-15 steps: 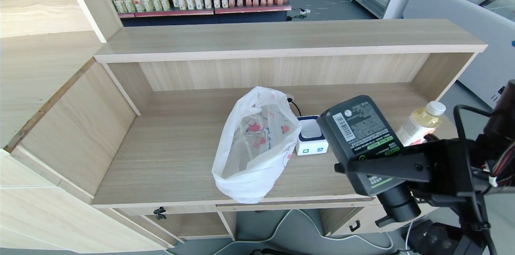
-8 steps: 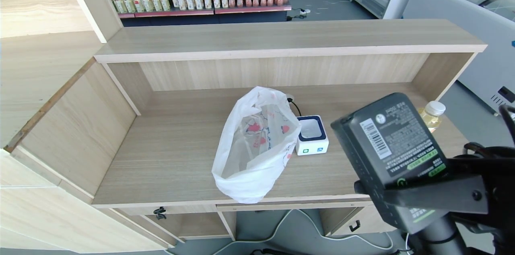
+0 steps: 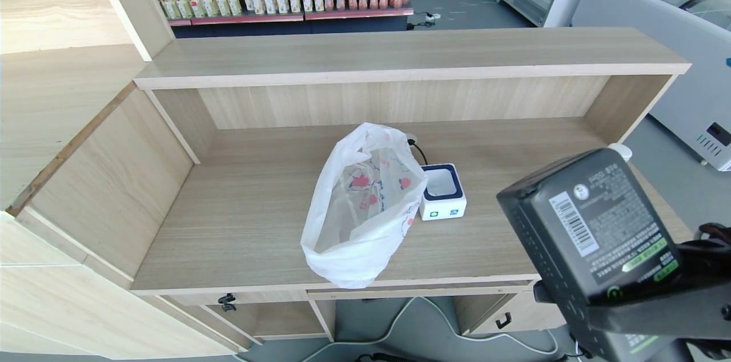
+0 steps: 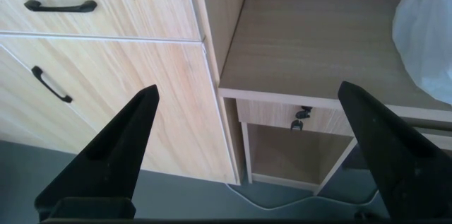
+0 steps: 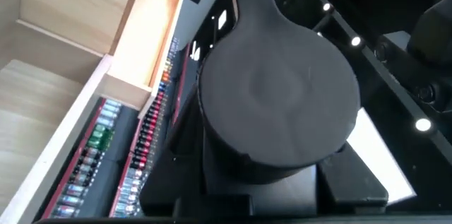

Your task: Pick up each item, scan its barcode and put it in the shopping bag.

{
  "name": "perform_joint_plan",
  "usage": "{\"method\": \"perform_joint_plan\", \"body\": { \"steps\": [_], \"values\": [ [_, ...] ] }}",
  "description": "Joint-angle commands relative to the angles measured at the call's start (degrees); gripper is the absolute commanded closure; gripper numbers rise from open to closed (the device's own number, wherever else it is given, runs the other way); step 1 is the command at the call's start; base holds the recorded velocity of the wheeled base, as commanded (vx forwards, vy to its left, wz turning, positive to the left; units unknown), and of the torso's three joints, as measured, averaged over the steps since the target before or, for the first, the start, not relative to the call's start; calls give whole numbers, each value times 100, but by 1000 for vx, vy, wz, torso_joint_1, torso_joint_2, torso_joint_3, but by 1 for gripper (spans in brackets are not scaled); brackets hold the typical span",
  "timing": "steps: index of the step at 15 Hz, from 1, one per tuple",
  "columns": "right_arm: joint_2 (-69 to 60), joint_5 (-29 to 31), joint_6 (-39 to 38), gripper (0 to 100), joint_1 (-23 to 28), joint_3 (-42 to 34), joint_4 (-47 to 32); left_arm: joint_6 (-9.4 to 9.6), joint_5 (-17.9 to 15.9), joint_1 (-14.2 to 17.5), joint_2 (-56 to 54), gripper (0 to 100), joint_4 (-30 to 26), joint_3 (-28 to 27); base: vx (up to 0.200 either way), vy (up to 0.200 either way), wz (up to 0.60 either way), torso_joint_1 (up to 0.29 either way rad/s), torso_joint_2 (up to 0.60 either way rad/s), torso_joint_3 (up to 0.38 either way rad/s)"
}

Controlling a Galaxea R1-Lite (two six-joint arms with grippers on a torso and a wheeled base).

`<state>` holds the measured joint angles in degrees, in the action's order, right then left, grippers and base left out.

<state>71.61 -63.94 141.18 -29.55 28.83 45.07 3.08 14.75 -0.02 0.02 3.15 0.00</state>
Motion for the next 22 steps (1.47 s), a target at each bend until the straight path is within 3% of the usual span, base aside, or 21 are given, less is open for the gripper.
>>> {"method": "perform_joint_plan", "body": {
  "steps": [1, 3, 8, 10, 11, 12, 13, 14, 15, 16, 17, 18, 19, 20, 22],
  "values": [
    [-86, -4, 120, 100, 2, -9, -314, -1, 2, 2, -2, 0, 2, 0, 0, 0, 0, 0, 0, 0],
    [-130, -4, 358, 100, 2, 9, -851, -1, 2, -6, -2, 0, 2, 0, 0, 0, 0, 0, 0, 0],
    [-130, 4, 323, 100, 2, 123, -903, -1, 2, 2, -2, 0, 2, 0, 0, 0, 0, 0, 0, 0],
    [-94, 66, -205, 100, 55, 360, -912, -1, 2, 2, -2, 0, 2, 0, 0, 0, 0, 0, 0, 0],
    [-86, 171, -741, 100, 371, 615, -912, -1, 2, -6, -2, 0, 2, 0, 0, 0, 0, 0, 0, 0],
    [-103, 461, -1769, 100, 1083, 958, -903, -1, 2, 2, -2, 0, 2, 0, 0, 0, 0, 0, 0, 0],
    [-182, 1085, -3615, 100, 2120, 1002, -903, -1, 2, 2, -2, 0, 2, 0, 0, 0, 0, 0, 0, 0],
    [-261, 1402, -4582, 100, 2568, 940, -895, -1, 2, 2, -2, 0, 2, 0, 0, 0, 0, 0, 0, 0],
    [-437, 2448, -6744, 100, 3254, 729, -895, -1, 2, 2, -2, 0, 2, 0, 0, 0, 0, 0, 0, 0],
    [-411, 3256, -8089, 100, 3421, 597, -868, -1, 2, 2, -2, 0, 2, 0, 0, 0, 0, 0, 0, 0],
    [-367, 3828, -8897, 100, 3561, 580, -842, -1, 2, 2, -2, 0, 2, 0, 0, 0, 0, 0, 0, 0],
    [-270, 4970, -9706, 100, 3983, 527, -833, -1, 2, 2, -2, 0, 2, 0, 0, 0, 0, 0, 0, 0],
    [-226, 5533, -10013, 100, 4159, 430, -833, -1, 2, 2, -2, 0, 2, 0, 0, 0, 0, 0, 0, 0],
    [-209, 5858, -10356, 100, 4335, 202, -772, -1, 2, 2, -2, 0, 2, 0, 0, 0, 0, 0, 0, 0],
    [-217, 5937, -10717, 100, 4572, 26, -640, -1, 2, 2, -2, 0, 2, 0, 0, 0, 0, 0, 0, 0]
  ]
}}
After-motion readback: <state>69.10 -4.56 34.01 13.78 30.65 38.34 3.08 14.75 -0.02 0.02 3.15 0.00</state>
